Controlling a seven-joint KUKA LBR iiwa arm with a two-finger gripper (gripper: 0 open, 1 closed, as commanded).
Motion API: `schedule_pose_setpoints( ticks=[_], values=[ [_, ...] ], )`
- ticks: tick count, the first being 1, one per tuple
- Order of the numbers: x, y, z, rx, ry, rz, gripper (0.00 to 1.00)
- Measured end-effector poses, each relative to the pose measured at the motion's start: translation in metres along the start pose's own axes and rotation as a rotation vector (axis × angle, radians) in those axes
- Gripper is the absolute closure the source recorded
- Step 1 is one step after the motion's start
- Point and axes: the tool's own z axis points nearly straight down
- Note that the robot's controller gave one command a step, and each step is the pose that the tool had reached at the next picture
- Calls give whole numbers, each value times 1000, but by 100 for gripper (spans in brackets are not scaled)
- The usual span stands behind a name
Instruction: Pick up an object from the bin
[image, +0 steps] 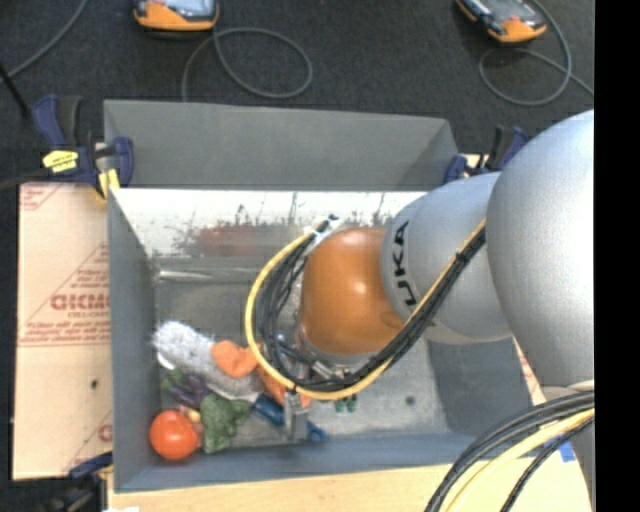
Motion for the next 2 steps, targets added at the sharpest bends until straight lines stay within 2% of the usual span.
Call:
schedule_pose_setpoints(
  ticks=[1,2],
  values=[
    [-8,4,15,1,-20,19,100],
    [-8,4,15,1,-20,19,100]
  ],
)
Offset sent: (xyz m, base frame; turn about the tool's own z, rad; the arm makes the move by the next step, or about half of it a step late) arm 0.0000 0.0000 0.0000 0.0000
